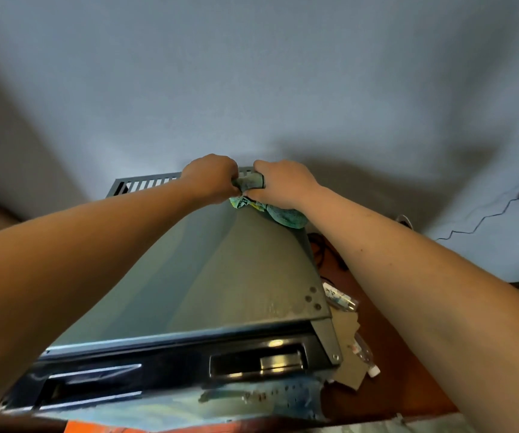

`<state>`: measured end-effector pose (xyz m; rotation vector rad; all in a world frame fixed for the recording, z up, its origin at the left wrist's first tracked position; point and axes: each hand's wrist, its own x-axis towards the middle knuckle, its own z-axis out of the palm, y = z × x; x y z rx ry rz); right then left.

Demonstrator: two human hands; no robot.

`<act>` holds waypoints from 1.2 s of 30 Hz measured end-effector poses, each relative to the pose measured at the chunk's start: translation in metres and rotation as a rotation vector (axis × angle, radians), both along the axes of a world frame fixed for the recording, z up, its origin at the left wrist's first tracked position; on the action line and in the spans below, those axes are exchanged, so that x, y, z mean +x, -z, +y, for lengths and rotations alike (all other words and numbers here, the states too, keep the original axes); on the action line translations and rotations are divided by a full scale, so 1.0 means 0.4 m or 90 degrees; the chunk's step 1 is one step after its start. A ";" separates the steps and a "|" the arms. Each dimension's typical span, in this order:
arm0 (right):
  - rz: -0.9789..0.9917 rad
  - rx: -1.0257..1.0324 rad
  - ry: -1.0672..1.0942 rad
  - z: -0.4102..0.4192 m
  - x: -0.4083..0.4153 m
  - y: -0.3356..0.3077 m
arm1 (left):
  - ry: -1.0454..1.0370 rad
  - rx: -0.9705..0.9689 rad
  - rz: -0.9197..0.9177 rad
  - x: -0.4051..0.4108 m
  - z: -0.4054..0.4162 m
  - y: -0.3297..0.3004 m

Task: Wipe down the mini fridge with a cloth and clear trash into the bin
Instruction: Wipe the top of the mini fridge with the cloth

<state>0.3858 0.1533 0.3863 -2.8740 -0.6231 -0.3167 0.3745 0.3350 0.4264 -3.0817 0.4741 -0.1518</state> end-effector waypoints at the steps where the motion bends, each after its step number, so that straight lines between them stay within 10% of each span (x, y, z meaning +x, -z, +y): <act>1: -0.008 0.000 -0.001 0.003 -0.027 0.001 | 0.009 0.001 -0.002 -0.020 0.005 0.000; 22: -0.018 0.040 0.046 0.127 -0.561 0.000 | 0.040 -0.075 -0.031 -0.529 0.150 0.023; 36: 0.255 0.118 -0.227 0.478 -0.605 -0.140 | -0.322 -0.391 -0.199 -0.799 0.445 -0.002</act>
